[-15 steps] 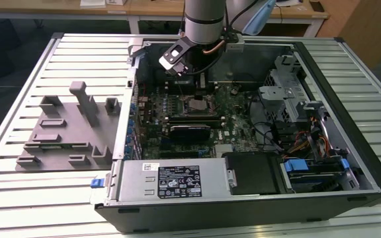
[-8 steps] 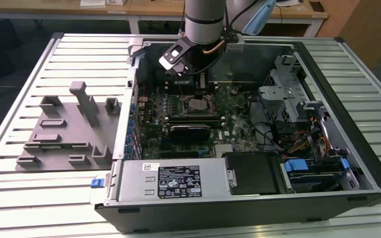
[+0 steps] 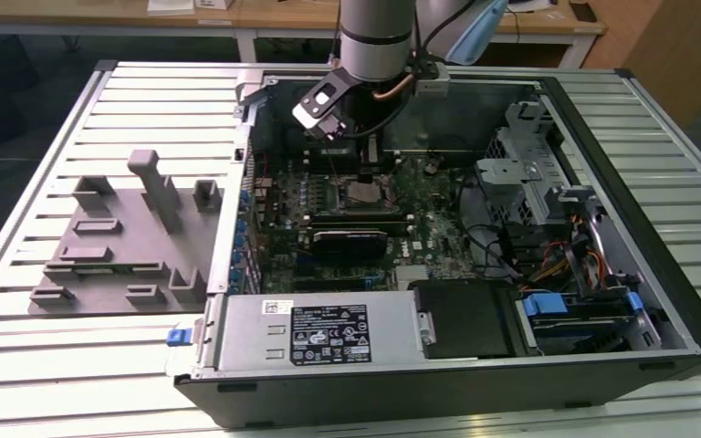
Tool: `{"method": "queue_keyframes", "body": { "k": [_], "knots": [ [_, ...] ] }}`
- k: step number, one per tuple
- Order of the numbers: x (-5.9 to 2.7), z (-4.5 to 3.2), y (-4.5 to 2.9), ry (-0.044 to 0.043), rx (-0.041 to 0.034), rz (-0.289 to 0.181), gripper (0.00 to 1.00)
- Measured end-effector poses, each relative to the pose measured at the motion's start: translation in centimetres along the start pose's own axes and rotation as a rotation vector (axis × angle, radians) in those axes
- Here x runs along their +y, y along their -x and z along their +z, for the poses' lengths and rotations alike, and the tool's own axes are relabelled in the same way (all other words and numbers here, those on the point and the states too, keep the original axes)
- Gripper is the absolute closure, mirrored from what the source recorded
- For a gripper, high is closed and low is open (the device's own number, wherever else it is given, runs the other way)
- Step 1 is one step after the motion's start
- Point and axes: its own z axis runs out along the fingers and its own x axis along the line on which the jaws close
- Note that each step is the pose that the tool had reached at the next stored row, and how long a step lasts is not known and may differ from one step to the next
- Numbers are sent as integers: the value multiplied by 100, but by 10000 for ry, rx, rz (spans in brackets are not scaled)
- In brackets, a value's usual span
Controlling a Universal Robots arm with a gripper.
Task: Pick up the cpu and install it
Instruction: 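Place the cpu into insertion slot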
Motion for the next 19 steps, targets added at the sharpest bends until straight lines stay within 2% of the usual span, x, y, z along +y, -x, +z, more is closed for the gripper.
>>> {"method": "queue_keyframes", "body": {
  "k": [5,13,19],
  "knots": [
    [2,53,0,0,0,-2,89],
    [22,90,-2,0,0,-2,89],
    [21,162,-3,-1,0,-3,89]
  ]
}}
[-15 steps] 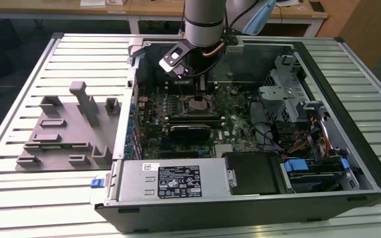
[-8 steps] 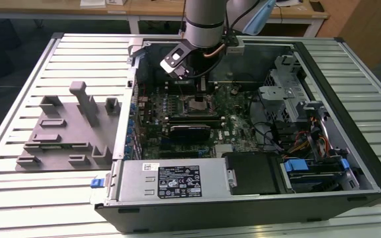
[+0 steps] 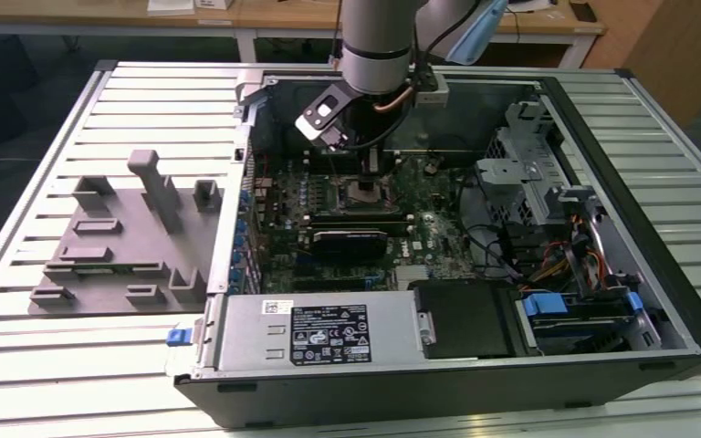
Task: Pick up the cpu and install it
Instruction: 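Place the cpu into insertion slot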
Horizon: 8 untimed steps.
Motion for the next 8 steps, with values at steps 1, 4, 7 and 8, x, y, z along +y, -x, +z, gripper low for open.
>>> {"method": "queue_keyframes", "body": {
  "k": [1,4,7,8],
  "knots": [
    [0,10,0,0,0,0,89],
    [-1,35,-1,0,0,0,89],
    [-1,60,-2,0,1,0,89],
    [-1,69,-2,0,0,-1,89]
  ]
}}
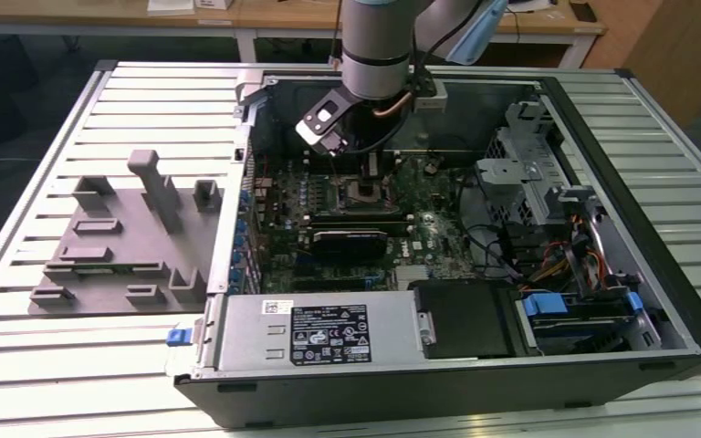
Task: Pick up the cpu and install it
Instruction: 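Place the cpu into insertion slot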
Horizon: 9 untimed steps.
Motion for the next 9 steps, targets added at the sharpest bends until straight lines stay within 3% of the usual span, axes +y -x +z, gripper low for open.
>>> {"method": "queue_keyframes", "body": {
  "k": [9],
  "knots": [
    [-1,26,0,-4,-5,0,89]
  ]
}}
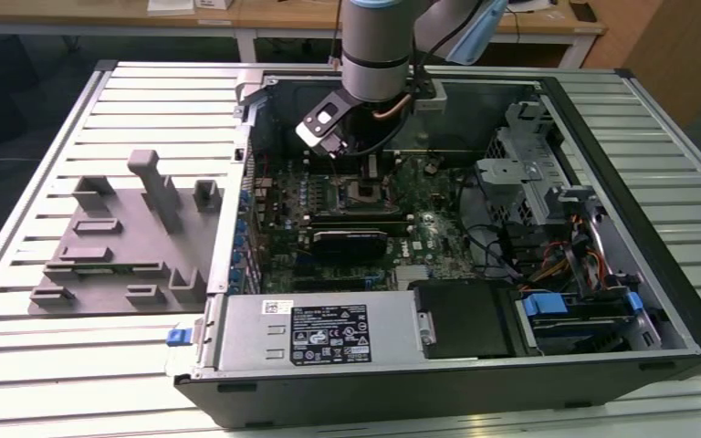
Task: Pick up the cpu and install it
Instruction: 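Place the cpu into insertion slot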
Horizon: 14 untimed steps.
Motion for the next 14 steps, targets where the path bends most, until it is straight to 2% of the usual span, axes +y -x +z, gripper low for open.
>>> {"method": "queue_keyframes", "body": {
  "k": [14],
  "knots": [
    [0,8,-1,3,9,1,89]
  ]
}}
